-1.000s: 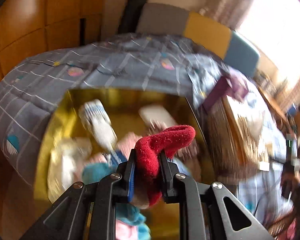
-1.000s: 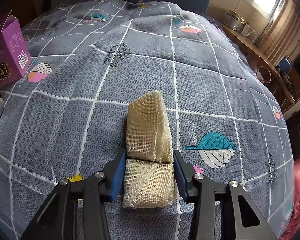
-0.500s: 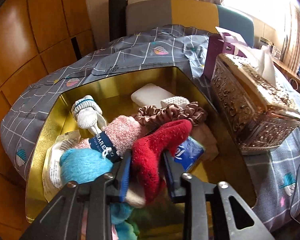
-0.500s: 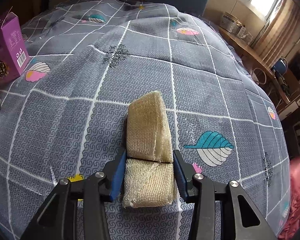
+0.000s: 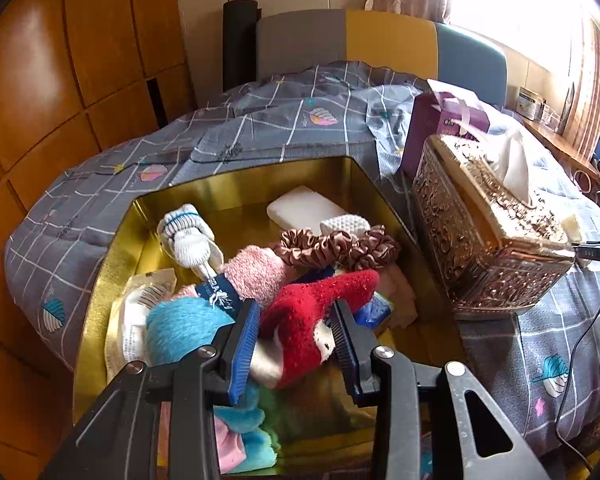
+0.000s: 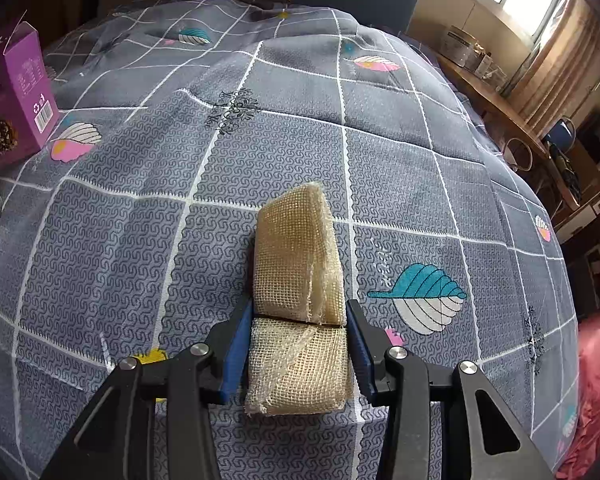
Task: Organize soft objects
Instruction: 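Carry the red sock into the gold tray and open the left gripper, then hold the beige rolled cloth in the right gripper above the bed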
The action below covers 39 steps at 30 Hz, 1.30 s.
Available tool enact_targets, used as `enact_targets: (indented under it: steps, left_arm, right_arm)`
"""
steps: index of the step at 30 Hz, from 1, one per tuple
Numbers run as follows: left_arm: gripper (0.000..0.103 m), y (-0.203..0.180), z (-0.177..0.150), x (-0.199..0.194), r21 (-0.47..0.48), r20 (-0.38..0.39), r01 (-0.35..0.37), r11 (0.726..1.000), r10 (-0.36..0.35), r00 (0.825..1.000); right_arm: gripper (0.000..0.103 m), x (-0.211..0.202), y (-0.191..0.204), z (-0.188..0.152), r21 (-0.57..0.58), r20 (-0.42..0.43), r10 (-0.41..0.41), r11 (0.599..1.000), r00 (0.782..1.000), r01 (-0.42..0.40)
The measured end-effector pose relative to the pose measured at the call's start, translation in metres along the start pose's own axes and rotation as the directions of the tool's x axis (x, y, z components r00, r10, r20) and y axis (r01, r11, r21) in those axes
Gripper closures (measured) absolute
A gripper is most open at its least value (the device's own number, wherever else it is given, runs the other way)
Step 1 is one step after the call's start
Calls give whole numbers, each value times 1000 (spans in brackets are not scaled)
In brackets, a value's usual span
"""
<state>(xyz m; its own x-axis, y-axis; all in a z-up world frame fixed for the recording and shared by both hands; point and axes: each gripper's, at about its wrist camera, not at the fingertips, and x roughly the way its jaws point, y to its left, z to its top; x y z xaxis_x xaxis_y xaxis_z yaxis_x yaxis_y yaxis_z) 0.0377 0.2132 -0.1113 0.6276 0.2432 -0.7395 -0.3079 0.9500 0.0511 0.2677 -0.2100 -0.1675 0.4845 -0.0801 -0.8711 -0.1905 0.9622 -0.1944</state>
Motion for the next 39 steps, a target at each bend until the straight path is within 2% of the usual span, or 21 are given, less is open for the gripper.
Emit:
enact_targets:
  steps: [15,24,26,28,39]
  left_arm:
    - [66,2,6,-22,1,47,-3,1000,3,999]
    - [57,6,10,-26,-14,53,-25,1000,26,998]
    - [48,5,11,-27,-18,57,-24,1000,25,998]
    - [44,4,11,-28,-16,62,-19,1000,20,998]
    - [44,3,14,-30,-11,65,-7,1000,8,998]
  right_arm:
    - [58,-2,1,-1,-19,6,-9,1000,1000,9]
    - [58,1,0,1,-21,7,-9,1000,1000,10]
    - [58,2,0,2,-23,8,-9,1000,1000,9]
    - [58,3,0,3,-22,8,-6,1000,1000,6]
    - [59,13,-10,12,41,-6,33,999,999,-32]
